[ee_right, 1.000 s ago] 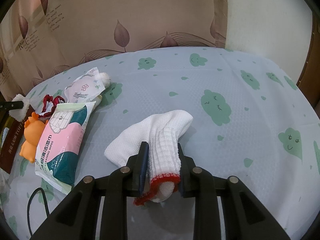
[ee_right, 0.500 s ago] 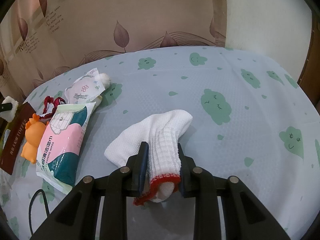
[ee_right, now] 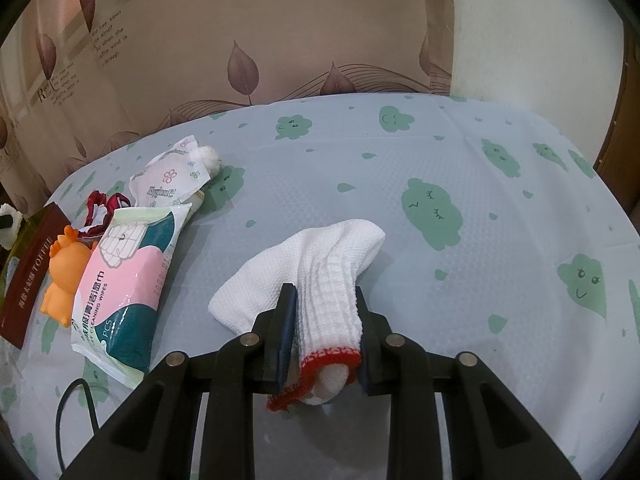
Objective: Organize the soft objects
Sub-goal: 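Lower the white fluffy sock into the tin box and open the left tool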
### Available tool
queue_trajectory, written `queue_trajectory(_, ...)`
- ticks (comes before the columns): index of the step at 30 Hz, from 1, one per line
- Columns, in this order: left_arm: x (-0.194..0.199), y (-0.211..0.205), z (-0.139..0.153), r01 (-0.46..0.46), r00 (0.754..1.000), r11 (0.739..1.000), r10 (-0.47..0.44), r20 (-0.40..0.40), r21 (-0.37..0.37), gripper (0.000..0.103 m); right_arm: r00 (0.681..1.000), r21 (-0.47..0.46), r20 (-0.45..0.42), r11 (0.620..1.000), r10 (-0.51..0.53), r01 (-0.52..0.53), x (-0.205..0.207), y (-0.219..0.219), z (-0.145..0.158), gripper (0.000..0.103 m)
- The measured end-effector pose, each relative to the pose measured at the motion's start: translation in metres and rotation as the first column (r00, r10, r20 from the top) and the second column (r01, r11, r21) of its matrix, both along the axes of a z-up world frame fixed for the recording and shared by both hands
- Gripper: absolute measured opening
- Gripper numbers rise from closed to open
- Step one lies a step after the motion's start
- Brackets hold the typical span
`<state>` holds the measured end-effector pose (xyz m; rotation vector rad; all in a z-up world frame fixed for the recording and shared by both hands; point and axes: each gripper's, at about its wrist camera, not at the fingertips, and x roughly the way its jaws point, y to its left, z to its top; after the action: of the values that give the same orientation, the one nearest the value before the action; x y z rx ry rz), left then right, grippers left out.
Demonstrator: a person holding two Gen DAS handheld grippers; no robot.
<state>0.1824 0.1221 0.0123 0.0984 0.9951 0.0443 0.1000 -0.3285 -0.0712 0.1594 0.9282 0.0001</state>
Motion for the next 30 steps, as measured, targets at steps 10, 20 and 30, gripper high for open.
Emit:
queue_trajectory(10,0.006,0.049,-0.017,-0.099,0.995,0.995,0.099,-0.022,-0.020,0.026,1.000,0.000,0.000,1.000,0.000,0.000,0.000,0.000,0.001,0.025)
queue_trajectory(20,0.015,0.058,-0.037,-0.122,0.992,0.993,0.122,-0.041,0.001,0.031,1.000,0.000,0.000,1.000,0.000,0.000,0.000,0.001,0.001,0.025)
queue_trajectory(30,0.016,0.060,-0.047,-0.124,0.991,0.992,0.125,-0.053,0.027,0.044,1.000,-0.005,-0.001,1.000,-0.001,0.001,0.000,0.001,0.001,0.026)
